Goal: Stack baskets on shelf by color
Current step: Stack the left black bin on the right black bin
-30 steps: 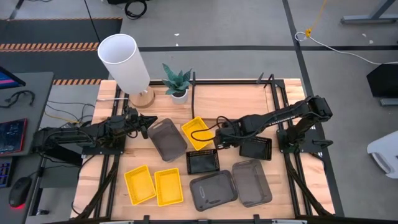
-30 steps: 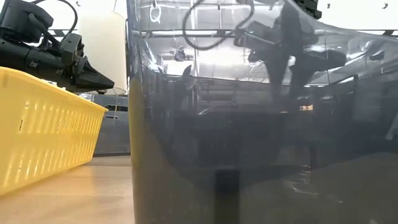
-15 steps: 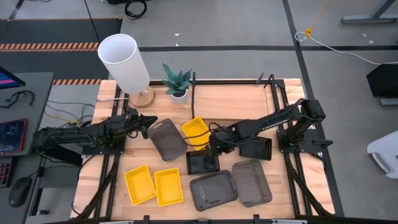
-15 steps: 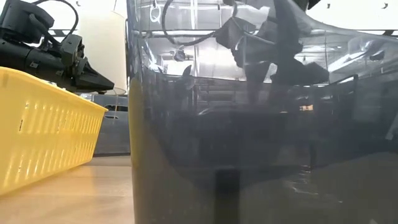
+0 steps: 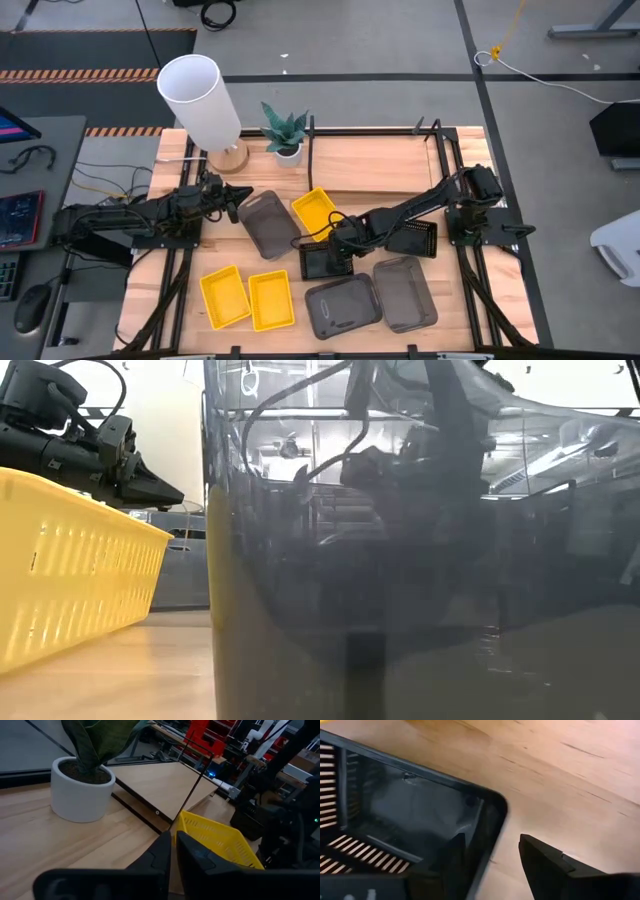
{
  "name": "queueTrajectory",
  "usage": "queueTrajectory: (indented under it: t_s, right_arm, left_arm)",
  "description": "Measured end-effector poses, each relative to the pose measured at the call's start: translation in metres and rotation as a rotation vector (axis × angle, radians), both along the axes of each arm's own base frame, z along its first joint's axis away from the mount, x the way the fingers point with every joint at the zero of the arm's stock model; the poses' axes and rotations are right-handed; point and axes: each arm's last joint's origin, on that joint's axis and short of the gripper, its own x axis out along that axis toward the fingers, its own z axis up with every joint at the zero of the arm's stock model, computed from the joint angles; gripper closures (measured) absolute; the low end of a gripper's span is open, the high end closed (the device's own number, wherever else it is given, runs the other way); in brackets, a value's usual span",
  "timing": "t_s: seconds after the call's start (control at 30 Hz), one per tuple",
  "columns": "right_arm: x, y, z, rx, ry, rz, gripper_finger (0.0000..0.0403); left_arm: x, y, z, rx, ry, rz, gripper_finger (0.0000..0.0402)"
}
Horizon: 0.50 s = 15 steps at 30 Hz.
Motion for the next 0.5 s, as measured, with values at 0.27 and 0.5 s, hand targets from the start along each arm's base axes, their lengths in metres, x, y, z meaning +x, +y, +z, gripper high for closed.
queueTrajectory:
  t_s: [0.27,0.5]
  right_arm:
    - [0.005,0.001,-0.013,-0.002,0.008,0.017,0.0222]
    - [0.004,0.001,-0.013,-0.015,0.011,0.024,0.0261]
  left_arm:
    - [0.000,0.000,0.000,0.000,0.000,0.000,0.0366]
    - [0.000,0.000,0.000,0.000,0.000,0.000,0.0372]
